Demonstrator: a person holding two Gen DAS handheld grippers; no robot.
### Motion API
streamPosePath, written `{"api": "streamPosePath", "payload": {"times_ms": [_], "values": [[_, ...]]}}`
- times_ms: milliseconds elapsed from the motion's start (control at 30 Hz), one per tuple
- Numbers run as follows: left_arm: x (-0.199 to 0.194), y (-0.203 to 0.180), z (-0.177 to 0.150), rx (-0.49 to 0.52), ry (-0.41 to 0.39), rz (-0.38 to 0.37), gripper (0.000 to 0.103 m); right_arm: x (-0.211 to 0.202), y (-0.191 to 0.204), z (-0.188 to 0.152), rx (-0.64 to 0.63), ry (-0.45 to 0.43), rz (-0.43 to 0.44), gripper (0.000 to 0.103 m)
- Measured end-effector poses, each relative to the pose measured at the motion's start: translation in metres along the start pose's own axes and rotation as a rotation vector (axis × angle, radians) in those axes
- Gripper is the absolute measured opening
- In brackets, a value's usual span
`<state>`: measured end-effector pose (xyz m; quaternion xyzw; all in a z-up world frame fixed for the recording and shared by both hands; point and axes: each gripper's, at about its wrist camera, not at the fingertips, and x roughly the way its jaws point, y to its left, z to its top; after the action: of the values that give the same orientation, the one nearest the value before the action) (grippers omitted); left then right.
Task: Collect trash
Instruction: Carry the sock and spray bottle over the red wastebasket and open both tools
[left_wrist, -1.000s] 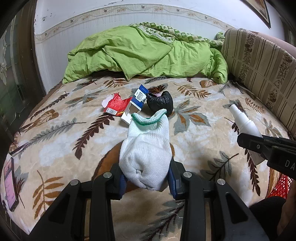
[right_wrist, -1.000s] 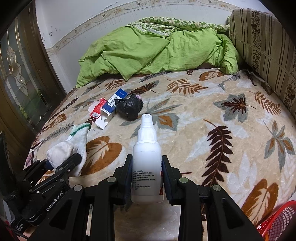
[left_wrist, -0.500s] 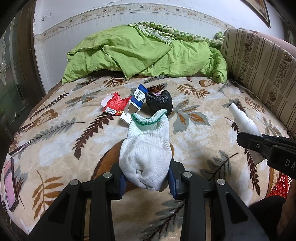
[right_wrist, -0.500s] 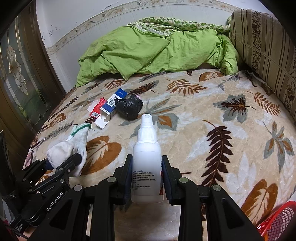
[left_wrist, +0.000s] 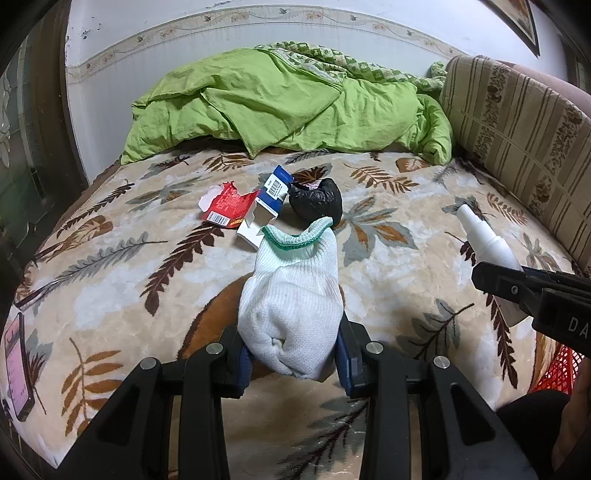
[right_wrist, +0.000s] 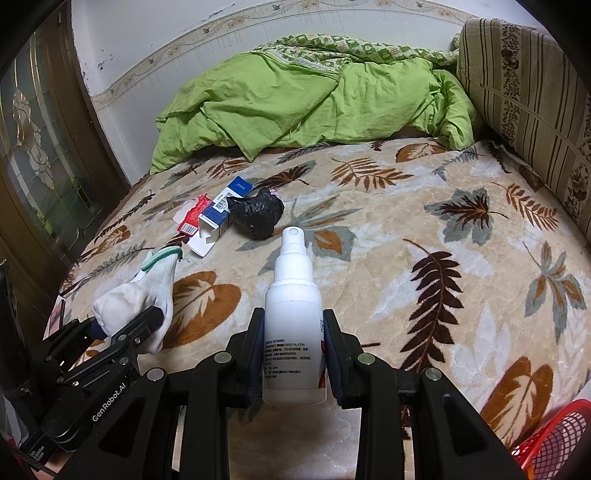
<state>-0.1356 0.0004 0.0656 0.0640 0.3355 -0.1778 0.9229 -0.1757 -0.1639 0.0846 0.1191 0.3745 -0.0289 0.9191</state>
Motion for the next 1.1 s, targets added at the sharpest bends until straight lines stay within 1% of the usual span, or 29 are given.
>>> {"api": "streamPosePath", "payload": {"times_ms": [100, 167, 267, 333, 500, 667, 833, 933, 1033, 1100], "values": [[-0.002, -0.004, 0.0, 0.008, 0.0, -0.033, 0.035, -0.003, -0.005, 0.001, 0.02, -0.01, 0.013, 0.031], [-0.003, -0.01, -0.001, 0.03, 0.004, -0.068, 0.035, -0.009, -0.014, 0.0, 0.061, -0.015, 0.042, 0.031], [-0.009, -0.024, -0.001, 0.071, -0.008, -0.097, 0.035, -0.019, -0.028, -0.006, 0.122, -0.002, 0.076, 0.031], [-0.013, -0.032, 0.0, 0.088, -0.009, -0.139, 0.035, -0.031, -0.04, -0.014, 0.15, 0.004, 0.09, 0.031], [-0.027, -0.07, 0.002, 0.174, -0.004, -0.25, 0.035, -0.067, -0.066, -0.039, 0.203, -0.002, 0.08, 0.031], [-0.045, -0.127, 0.004, 0.279, 0.016, -0.403, 0.035, -0.109, -0.111, -0.067, 0.302, -0.016, 0.014, 0.031], [-0.063, -0.191, 0.003, 0.394, 0.045, -0.563, 0.035, -0.154, -0.161, -0.095, 0.41, -0.044, -0.077, 0.031], [-0.072, -0.229, -0.001, 0.452, 0.079, -0.662, 0.035, -0.18, -0.186, -0.111, 0.455, -0.057, -0.135, 0.031], [-0.075, -0.256, -0.005, 0.481, 0.12, -0.725, 0.035, -0.201, -0.207, -0.127, 0.499, -0.065, -0.188, 0.031], [-0.073, -0.276, -0.009, 0.498, 0.161, -0.763, 0.035, -0.21, -0.22, -0.137, 0.532, -0.068, -0.217, 0.031]]}}
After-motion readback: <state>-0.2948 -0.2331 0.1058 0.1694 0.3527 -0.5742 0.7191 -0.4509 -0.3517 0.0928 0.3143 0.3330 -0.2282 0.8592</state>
